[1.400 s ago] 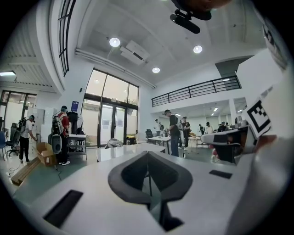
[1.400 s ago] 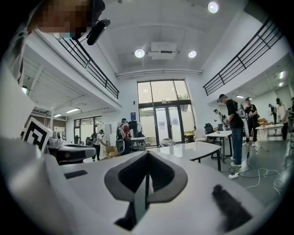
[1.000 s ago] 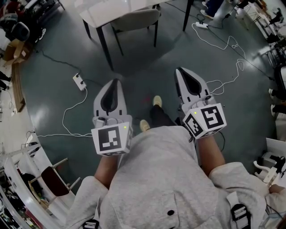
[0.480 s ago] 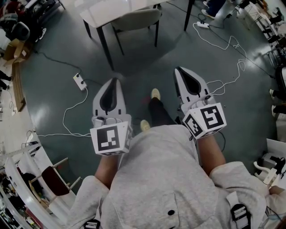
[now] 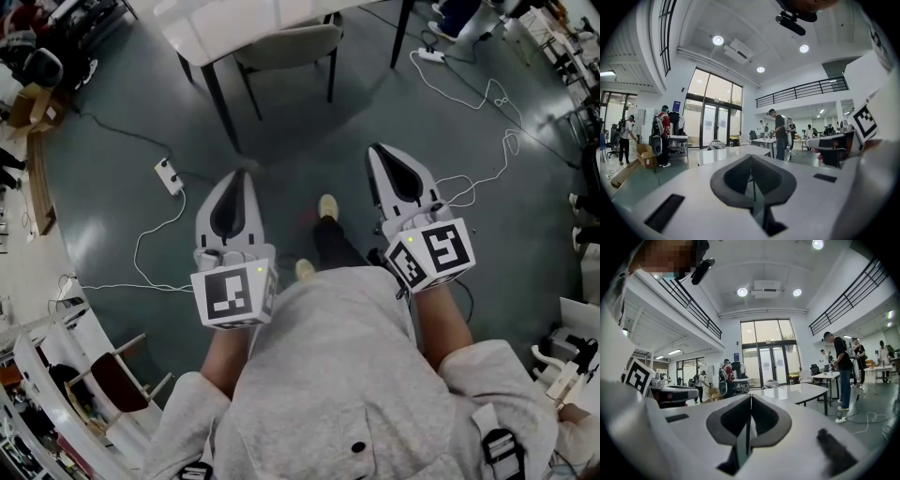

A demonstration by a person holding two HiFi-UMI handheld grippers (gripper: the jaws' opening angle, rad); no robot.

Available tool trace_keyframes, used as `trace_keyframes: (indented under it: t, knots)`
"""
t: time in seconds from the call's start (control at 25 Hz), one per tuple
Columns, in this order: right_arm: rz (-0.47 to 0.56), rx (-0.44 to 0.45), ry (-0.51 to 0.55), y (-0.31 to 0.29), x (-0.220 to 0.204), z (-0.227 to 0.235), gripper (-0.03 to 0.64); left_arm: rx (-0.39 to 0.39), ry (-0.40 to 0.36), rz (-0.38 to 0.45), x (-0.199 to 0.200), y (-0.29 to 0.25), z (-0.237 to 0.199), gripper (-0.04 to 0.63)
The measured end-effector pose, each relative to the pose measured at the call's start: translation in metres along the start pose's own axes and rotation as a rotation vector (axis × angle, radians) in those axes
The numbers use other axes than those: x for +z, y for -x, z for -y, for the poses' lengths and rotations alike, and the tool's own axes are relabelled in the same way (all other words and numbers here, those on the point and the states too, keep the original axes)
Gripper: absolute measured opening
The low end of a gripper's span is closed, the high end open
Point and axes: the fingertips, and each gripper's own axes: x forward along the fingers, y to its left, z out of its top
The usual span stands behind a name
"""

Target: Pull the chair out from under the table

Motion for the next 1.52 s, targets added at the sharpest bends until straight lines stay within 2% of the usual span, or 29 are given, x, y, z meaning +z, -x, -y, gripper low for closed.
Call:
trace_keyframes:
  t: [0.64,0.96,1.52]
  knots:
    - [-0.03,0.044,0.002,-0.095,0.013,0.087,0.025,0.023,-0.016,-0.031,0.019,-0.131,-0.001,0.014]
    - [-0.016,0.095,-0.018,-0.127,0.026,0.123,0.025,0.062,-0.038,-0.051,0.03,-0.174,0.008,0.014]
    - [0.006,0.102,-0.031,-0.162,0.033,0.191,0.025,0.096,-0.078,-0.051,0.043,-0.236,0.023,0.014]
